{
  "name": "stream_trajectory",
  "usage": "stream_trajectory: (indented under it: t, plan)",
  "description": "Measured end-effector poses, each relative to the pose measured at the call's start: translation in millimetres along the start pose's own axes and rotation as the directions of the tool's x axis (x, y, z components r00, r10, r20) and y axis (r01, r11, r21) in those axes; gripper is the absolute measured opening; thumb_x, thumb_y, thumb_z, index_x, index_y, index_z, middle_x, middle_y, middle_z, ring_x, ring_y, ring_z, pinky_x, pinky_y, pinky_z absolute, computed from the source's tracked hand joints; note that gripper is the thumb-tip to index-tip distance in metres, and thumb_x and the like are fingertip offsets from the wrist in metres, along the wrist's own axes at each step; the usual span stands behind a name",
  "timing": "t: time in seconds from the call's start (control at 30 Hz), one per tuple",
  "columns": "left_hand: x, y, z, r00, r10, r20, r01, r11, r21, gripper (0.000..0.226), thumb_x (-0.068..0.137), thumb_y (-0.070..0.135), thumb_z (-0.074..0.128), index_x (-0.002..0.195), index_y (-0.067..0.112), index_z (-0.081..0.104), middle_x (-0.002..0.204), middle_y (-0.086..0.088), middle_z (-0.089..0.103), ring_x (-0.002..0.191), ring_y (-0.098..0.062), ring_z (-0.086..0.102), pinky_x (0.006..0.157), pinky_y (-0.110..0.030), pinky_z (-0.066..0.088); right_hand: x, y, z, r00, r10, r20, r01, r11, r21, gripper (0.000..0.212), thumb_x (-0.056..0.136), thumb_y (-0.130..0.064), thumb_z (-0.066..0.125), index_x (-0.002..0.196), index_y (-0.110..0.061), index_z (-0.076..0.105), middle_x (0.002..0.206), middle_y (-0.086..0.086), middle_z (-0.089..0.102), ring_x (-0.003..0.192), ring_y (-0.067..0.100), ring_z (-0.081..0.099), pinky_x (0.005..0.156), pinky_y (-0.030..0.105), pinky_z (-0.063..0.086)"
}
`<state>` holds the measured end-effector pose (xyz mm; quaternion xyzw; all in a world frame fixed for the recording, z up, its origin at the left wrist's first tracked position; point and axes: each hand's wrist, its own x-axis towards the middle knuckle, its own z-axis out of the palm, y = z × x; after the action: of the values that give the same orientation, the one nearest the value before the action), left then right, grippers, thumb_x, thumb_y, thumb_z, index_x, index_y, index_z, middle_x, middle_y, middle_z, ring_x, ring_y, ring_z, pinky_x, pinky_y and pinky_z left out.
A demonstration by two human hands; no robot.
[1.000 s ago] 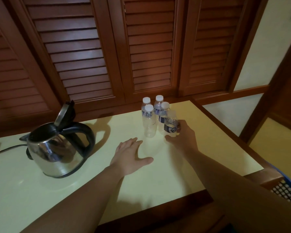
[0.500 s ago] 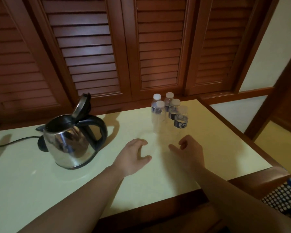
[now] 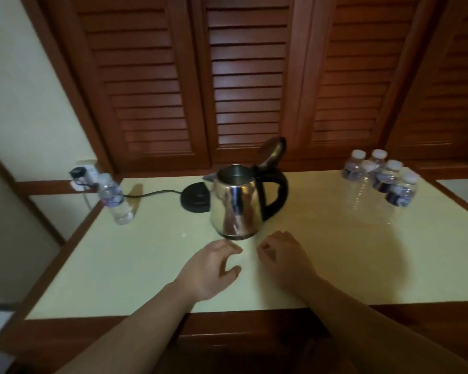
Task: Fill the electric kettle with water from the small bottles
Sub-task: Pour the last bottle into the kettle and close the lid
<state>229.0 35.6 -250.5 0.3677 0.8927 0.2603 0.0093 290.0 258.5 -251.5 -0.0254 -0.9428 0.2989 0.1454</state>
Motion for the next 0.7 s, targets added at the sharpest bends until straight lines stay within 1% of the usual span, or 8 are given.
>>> stream_trajectory:
  t: [0.1, 0.23, 0.3, 0.37, 0.47, 0.53, 0.6, 0.7]
  plan:
    - [-32, -36, -25, 0.999, -0.044, -0.026, 0.045, 0.998, 0.04, 0.049, 0.096, 0.049, 0.063, 0.139, 0.026, 0.064, 0.14, 0.011, 0.06, 0.131, -0.004, 0.051, 0.11, -0.011, 0.031, 5, -41, 30, 0.998, -0.042, 0.056, 0.043, 0.999, -0.011, 0.022, 0.094, -0.034, 0.059, 0.084, -0.017, 0.069, 0.09, -0.005, 0.061, 0.091, 0.014, 0.051, 0.083, 0.037, 0.047]
    - [-65, -78, -54, 0.987, -0.128, -0.098, 0.138, 0.986, 0.097, 0.053, 0.093, 0.055, 0.063, 0.136, 0.025, 0.068, 0.143, 0.005, 0.063, 0.137, -0.011, 0.05, 0.117, -0.028, 0.038, 16, -80, 66, 0.985, -0.102, 0.137, 0.111, 0.992, -0.059, 0.036, 0.092, -0.047, 0.054, 0.099, -0.017, 0.074, 0.1, -0.004, 0.067, 0.095, 0.017, 0.058, 0.09, 0.043, 0.051]
    - [-75, -97, -67, 0.973, -0.189, -0.131, 0.201, 0.976, 0.086, 0.054, 0.093, 0.056, 0.063, 0.138, 0.027, 0.066, 0.146, 0.004, 0.06, 0.137, -0.012, 0.05, 0.116, -0.026, 0.036, 24, -99, 80, 0.976, -0.112, 0.185, 0.124, 0.991, -0.057, 0.043, 0.097, -0.049, 0.051, 0.117, -0.017, 0.073, 0.121, 0.0, 0.067, 0.113, 0.021, 0.058, 0.107, 0.043, 0.045]
    - [-82, -112, -79, 0.96, -0.241, -0.144, 0.251, 0.966, 0.059, 0.056, 0.095, 0.057, 0.062, 0.143, 0.027, 0.062, 0.149, 0.003, 0.055, 0.138, -0.014, 0.048, 0.115, -0.025, 0.033, 32, -115, 91, 0.961, -0.096, 0.261, 0.123, 0.988, -0.088, 0.052, 0.104, -0.049, 0.049, 0.145, -0.019, 0.057, 0.155, 0.003, 0.049, 0.144, 0.022, 0.04, 0.122, 0.036, 0.023]
    - [-84, -130, -96, 0.932, -0.313, -0.183, 0.316, 0.949, -0.014, 0.063, 0.095, 0.058, 0.062, 0.148, 0.025, 0.055, 0.147, 0.003, 0.052, 0.136, -0.014, 0.049, 0.115, -0.026, 0.036, 42, -130, 107, 0.942, -0.067, 0.329, 0.132, 0.975, -0.18, 0.067, 0.104, -0.059, 0.037, 0.162, -0.027, 0.027, 0.172, 0.0, 0.017, 0.158, 0.018, 0.012, 0.126, 0.037, 0.007]
    - [-80, -136, -108, 0.877, -0.409, -0.251, 0.391, 0.912, -0.122, 0.07, 0.092, 0.059, 0.066, 0.15, 0.022, 0.05, 0.145, 0.003, 0.05, 0.134, -0.016, 0.049, 0.113, -0.029, 0.038, 44, -132, 113, 0.932, -0.023, 0.361, 0.132, 0.951, -0.279, 0.073, 0.103, -0.065, 0.03, 0.165, -0.029, 0.015, 0.173, -0.001, 0.006, 0.159, 0.016, 0.003, 0.126, 0.04, 0.003]
    - [-70, -144, -121, 0.802, -0.52, -0.294, 0.471, 0.853, -0.225, 0.076, 0.09, 0.056, 0.069, 0.152, 0.019, 0.045, 0.145, 0.001, 0.049, 0.132, -0.019, 0.05, 0.11, -0.033, 0.042, 45, -133, 113, 0.928, 0.008, 0.373, 0.125, 0.935, -0.331, 0.074, 0.102, -0.068, 0.026, 0.165, -0.031, 0.011, 0.174, -0.003, 0.002, 0.159, 0.015, 0.0, 0.126, 0.04, 0.002]
    - [-50, -160, -137, 0.695, -0.63, -0.345, 0.508, 0.771, -0.385, 0.077, 0.088, 0.044, 0.078, 0.15, 0.015, 0.043, 0.14, 0.001, 0.054, 0.118, -0.014, 0.055, 0.094, -0.03, 0.044, 45, -134, 112, 0.924, 0.026, 0.382, 0.114, 0.934, -0.34, 0.075, 0.101, -0.071, 0.026, 0.165, -0.034, 0.01, 0.173, -0.007, -0.001, 0.158, 0.012, -0.002, 0.126, 0.037, 0.0]
